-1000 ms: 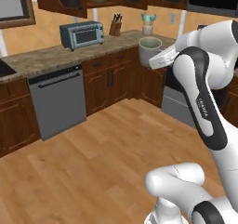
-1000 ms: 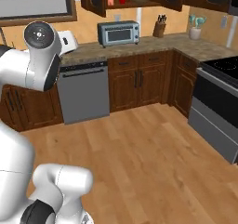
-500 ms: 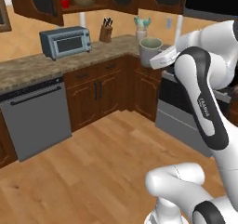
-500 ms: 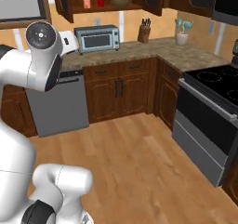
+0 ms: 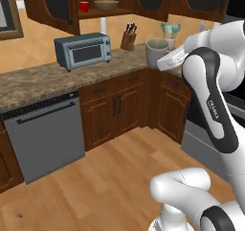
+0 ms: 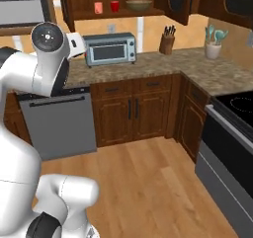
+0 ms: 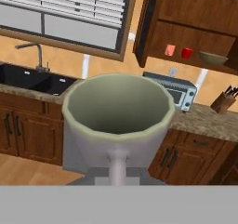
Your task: Gather all objects into one cabinet and sort the glasses and bowls to opposite sides.
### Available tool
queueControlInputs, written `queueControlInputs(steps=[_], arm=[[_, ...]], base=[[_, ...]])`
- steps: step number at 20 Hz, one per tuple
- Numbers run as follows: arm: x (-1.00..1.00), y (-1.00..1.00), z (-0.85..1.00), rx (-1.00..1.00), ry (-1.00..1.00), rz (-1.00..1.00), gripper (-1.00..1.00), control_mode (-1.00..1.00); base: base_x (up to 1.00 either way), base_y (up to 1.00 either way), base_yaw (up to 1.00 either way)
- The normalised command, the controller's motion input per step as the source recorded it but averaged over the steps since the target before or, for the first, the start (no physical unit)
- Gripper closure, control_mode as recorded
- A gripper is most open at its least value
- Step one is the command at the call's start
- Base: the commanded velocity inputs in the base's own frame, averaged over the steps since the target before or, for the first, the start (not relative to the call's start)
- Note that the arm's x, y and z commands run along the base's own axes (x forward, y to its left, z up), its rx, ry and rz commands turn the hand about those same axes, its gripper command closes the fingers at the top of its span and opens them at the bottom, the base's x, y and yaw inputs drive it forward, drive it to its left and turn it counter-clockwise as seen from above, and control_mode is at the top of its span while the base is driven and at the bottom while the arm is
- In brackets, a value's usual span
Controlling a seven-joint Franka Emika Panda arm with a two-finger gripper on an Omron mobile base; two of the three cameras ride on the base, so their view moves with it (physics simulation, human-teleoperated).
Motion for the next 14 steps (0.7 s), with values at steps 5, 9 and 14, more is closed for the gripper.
queueControlInputs(steps=[5, 9, 14], arm=[[0.00, 0.00, 0.00, 0.00, 0.00, 0.00, 1.00, 1.00], [0.00, 0.00, 0.00, 0.00, 0.00, 0.00, 1.00, 1.00], [0.00, 0.00, 0.00, 0.00, 0.00, 0.00, 1.00, 1.00]], base=[[0.96, 0.00, 0.26], [0.84, -0.02, 0.18], [0.69, -0.25, 0.11]])
